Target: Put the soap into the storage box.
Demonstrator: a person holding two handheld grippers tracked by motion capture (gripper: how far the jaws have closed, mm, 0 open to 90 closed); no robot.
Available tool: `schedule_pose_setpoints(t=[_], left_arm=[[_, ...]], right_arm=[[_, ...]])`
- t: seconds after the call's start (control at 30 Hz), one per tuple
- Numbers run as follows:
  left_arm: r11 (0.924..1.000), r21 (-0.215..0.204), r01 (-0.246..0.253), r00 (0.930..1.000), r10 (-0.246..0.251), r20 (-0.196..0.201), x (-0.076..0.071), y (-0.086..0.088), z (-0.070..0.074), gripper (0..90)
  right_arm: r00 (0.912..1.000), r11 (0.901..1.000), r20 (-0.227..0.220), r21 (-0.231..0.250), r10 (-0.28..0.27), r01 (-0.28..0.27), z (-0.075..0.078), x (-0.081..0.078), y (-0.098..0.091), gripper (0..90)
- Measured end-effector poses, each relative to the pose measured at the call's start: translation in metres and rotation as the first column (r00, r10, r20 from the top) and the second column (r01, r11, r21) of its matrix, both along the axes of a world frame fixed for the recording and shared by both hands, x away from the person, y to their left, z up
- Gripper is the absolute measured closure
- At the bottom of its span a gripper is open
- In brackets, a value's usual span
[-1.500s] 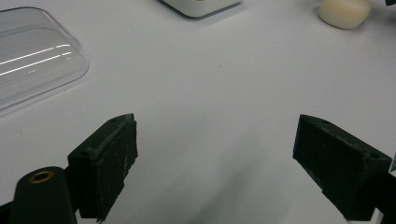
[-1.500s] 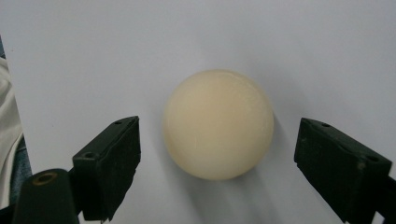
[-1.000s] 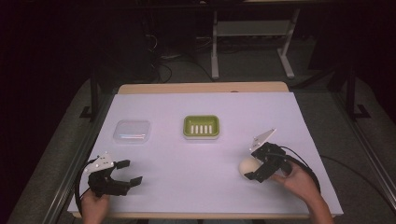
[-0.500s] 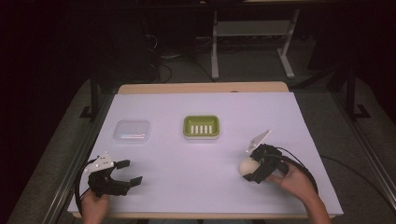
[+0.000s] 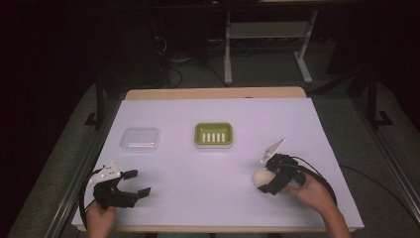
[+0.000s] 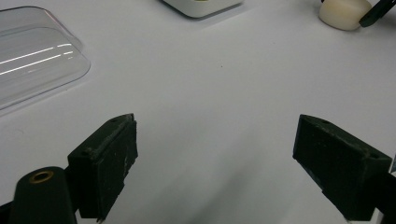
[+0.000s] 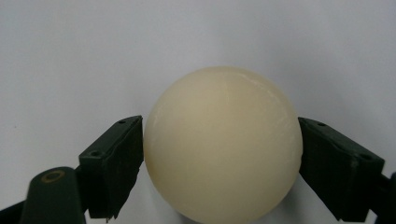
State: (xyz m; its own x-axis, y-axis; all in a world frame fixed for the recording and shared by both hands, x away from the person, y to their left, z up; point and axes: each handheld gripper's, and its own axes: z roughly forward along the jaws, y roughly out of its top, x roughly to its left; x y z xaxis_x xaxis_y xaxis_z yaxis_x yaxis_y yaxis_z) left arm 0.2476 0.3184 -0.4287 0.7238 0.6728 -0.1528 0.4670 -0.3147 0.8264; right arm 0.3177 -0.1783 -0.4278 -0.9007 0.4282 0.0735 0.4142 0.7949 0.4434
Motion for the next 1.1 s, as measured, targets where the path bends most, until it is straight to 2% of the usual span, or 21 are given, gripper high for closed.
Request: schedule_pose_setpoints(t=[0.33,0.5,1.1], left_arm=[[1.0,-0.002,-0.005,1.0,0.005,-0.002,-0.0001,0.0021,0.0003,13.0],[1.0,-0.005,-0.006,1.0,0.006,0.0,-0.0003,0.0019,0.0005,13.0],[1.0,-0.003,-0.006,1.0,0.006,0.002,-0.0002,0.0024,0.0005,13.0]], right_arm=[[0.9999,0.9996,-0.004,-0.024,0.016,-0.016,-0.0035,0.0012,0.0033,19.7],[0.9996,0.9991,0.01,-0.033,0.026,-0.026,-0.0036,0.0007,0.004,22.7],[0.9995,0.9992,-0.002,-0.025,0.033,-0.033,-0.0026,0.0024,0.0025,23.7]])
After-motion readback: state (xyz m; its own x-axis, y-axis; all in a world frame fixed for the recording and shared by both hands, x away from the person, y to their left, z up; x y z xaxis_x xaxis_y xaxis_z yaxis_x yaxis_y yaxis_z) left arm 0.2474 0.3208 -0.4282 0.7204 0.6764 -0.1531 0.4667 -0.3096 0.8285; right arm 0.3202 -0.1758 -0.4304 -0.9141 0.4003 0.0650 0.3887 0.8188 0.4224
